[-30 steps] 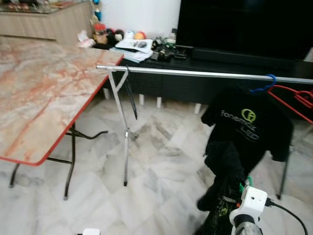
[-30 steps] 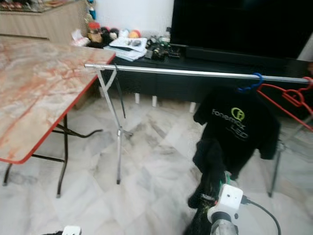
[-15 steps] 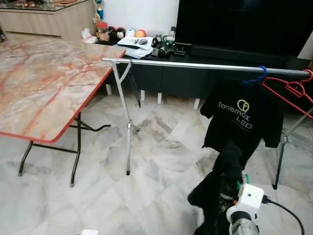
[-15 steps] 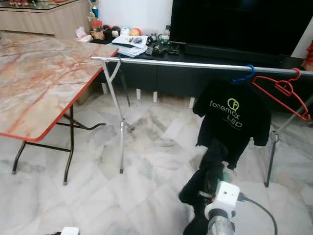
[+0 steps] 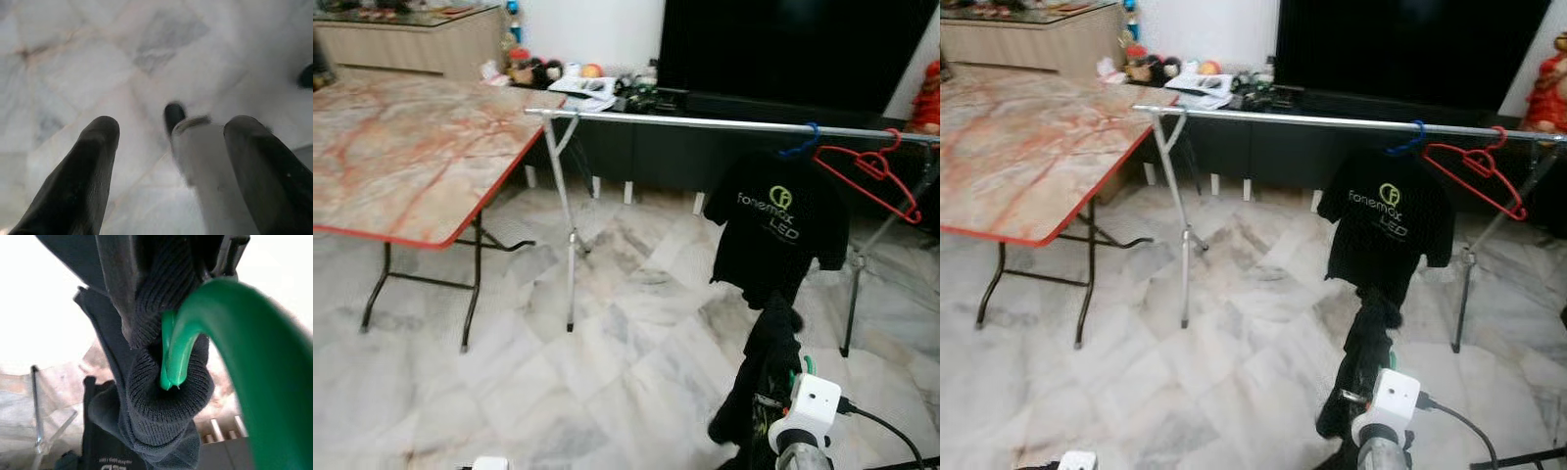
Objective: Hang hanger
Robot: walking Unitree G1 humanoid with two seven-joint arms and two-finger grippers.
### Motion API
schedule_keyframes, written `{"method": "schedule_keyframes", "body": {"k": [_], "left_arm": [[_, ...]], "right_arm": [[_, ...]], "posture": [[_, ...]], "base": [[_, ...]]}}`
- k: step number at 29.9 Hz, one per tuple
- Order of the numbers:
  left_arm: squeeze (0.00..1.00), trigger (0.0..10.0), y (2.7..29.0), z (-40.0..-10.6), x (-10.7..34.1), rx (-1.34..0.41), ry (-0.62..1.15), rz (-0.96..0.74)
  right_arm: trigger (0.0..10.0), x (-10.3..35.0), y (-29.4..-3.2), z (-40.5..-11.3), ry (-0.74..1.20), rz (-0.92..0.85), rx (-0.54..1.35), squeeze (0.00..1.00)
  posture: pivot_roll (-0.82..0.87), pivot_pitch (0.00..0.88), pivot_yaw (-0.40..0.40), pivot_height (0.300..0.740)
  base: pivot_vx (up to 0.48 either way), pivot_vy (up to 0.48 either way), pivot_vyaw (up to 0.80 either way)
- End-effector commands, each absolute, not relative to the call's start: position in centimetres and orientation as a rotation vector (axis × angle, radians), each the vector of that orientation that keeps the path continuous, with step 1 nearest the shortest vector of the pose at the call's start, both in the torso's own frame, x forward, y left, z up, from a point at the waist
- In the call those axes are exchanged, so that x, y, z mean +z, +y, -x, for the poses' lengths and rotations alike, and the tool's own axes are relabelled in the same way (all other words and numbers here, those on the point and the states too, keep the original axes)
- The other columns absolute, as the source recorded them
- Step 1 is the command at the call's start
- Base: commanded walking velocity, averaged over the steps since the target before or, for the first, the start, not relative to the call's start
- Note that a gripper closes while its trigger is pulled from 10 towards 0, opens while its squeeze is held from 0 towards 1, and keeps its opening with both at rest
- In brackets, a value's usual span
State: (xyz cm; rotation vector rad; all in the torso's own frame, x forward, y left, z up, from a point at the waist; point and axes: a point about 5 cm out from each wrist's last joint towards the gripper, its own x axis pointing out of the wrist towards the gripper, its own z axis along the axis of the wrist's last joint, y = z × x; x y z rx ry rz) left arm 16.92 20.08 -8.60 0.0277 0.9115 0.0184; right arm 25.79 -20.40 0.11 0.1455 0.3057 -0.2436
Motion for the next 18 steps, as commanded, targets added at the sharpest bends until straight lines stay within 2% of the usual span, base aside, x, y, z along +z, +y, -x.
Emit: {"method": "schedule_keyframes", "body": {"k": [1,10,18], "left_arm": [[0.0,10.0,19.8,-16.5,-8.9,0.026,0.935,-0.014],[0.0,10.0,19.8,-16.6,-8.8,0.04,0.927,-0.022],[0.0,10.0,20.0,-17.4,-8.2,0.084,0.824,-0.101]], "right_arm": [[10.0,0.0,-21.0,-25.6,0.318,-0.133,-0.255,0.0],[10.0,-0.1,-20.6,-26.4,0.368,-0.098,-0.187,0.0],[10.0,-0.1,-20.7,-27.5,0.429,-0.007,-0.118,0.0]], "posture": [[0.05,0.053,-0.014,0.74],[0.06,0.062,-0.02,0.74],[0.06,0.066,-0.031,0.74]], "base": [[0.0,0.0,0.0],[0.0,0.0,0.0],[0.0,0.0,0.0]]}}
